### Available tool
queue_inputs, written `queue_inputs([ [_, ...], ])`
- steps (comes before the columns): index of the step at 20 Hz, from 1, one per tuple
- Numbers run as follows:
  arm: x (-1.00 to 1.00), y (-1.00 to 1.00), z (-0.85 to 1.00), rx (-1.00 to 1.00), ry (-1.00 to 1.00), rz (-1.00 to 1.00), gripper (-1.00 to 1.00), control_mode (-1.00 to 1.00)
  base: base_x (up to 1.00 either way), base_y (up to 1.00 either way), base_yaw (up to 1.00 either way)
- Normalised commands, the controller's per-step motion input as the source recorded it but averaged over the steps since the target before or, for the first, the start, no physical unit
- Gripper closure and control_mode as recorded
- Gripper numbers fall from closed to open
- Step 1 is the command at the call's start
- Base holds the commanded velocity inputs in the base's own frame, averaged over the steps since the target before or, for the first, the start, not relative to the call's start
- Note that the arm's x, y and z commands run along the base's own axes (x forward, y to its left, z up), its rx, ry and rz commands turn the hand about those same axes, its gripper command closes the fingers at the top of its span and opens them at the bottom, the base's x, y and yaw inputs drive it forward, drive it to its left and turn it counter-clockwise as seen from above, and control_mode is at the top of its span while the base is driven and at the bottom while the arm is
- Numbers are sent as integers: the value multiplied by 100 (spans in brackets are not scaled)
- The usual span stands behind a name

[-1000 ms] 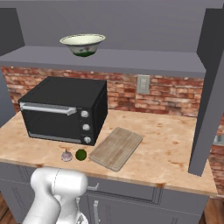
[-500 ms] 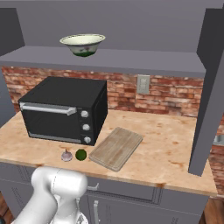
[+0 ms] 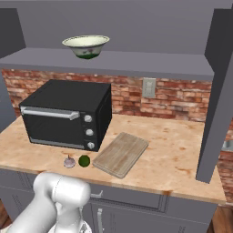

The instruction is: Open the cabinet. Place the bowl and condiment on the counter. Then place the lime and garlic on the cutting board.

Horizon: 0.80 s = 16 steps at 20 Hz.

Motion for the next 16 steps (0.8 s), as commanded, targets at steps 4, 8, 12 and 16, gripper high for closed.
queue_inputs([
  [4,5,8,0,0,0,0,100,-100,0,0,0],
  [8,10,12,-3,0,0,0,100,-100,0,0,0],
  [12,16,3,-19,0,0,0,100,-100,0,0,0],
  [16,22,0,-26,0,0,0,100,-100,0,0,0],
])
